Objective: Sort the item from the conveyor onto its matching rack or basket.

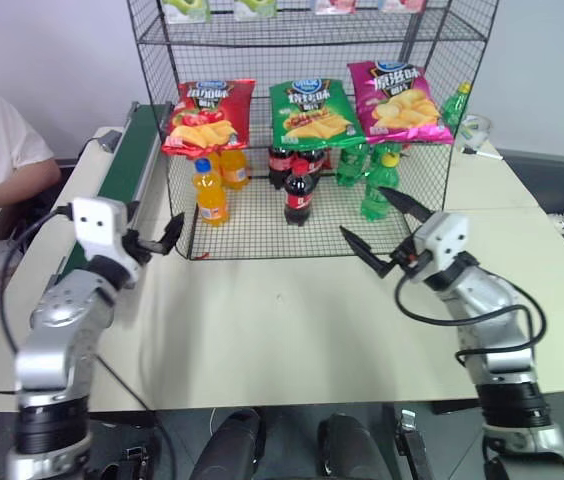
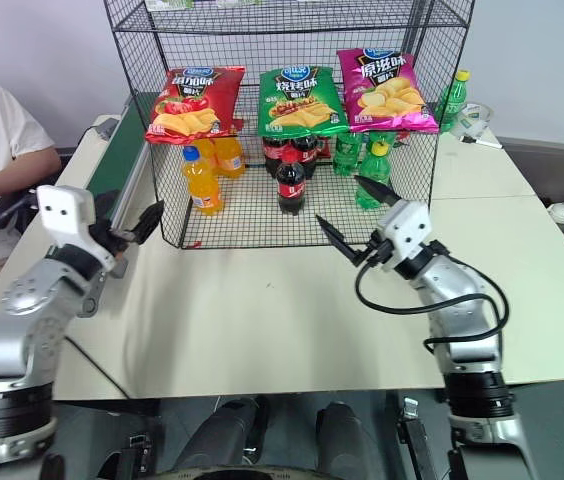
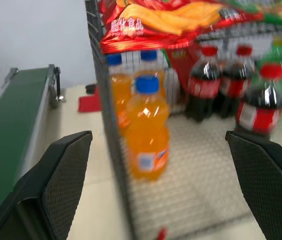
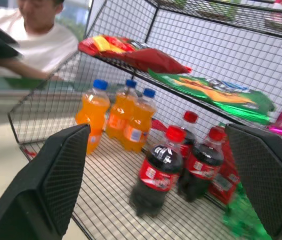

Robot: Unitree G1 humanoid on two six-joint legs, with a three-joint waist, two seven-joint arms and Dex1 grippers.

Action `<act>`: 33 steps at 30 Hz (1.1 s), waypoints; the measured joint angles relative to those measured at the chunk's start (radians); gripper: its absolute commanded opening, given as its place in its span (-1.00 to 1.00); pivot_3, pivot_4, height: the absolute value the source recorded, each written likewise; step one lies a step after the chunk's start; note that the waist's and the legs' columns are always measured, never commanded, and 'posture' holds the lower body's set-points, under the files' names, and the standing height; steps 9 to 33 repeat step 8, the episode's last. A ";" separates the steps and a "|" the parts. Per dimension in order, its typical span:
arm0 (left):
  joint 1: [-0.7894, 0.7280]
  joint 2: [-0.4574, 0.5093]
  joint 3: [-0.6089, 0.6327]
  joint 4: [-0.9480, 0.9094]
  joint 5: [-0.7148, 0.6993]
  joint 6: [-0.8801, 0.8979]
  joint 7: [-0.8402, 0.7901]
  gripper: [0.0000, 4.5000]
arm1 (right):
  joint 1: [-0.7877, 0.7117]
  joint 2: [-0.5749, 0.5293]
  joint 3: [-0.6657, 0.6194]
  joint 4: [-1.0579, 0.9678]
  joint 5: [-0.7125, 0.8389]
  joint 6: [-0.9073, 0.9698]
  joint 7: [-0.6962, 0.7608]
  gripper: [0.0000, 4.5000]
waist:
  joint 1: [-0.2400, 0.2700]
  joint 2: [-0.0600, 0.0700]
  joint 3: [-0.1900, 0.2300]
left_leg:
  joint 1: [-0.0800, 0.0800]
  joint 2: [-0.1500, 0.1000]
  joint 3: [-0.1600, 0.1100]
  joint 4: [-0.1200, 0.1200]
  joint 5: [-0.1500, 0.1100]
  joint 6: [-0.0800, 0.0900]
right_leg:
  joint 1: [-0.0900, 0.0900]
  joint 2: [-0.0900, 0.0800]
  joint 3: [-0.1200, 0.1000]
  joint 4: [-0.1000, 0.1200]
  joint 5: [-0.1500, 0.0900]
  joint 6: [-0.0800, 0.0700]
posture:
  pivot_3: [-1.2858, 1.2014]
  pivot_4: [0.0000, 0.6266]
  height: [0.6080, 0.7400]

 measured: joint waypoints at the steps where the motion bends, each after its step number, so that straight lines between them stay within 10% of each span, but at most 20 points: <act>1: 0.035 0.027 0.021 -0.001 -0.018 -0.003 -0.044 0.98 | 0.007 -0.030 -0.014 0.000 0.021 0.006 0.028 1.00 | 0.001 0.000 0.000 | 0.000 0.000 0.000 -0.001 0.000 0.000 | 0.000 0.000 0.000 0.000 0.000 0.000 | 0.03 -0.52 1.00; 8: 0.208 0.183 0.133 0.132 -0.027 -0.116 -0.300 0.98 | 0.151 -0.224 -0.111 0.006 0.130 0.064 0.237 1.00 | 0.008 0.001 0.000 | 0.000 0.002 0.001 -0.003 0.000 0.000 | -0.001 -0.003 0.000 -0.002 -0.003 -0.007 | 0.03 -0.52 1.00; 33: 0.208 0.183 0.133 0.132 -0.027 -0.116 -0.300 0.98 | 0.151 -0.224 -0.111 0.006 0.130 0.064 0.237 1.00 | 0.008 0.001 0.000 | 0.000 0.002 0.001 -0.003 0.000 0.000 | -0.001 -0.003 0.000 -0.002 -0.003 -0.007 | 0.03 -0.52 1.00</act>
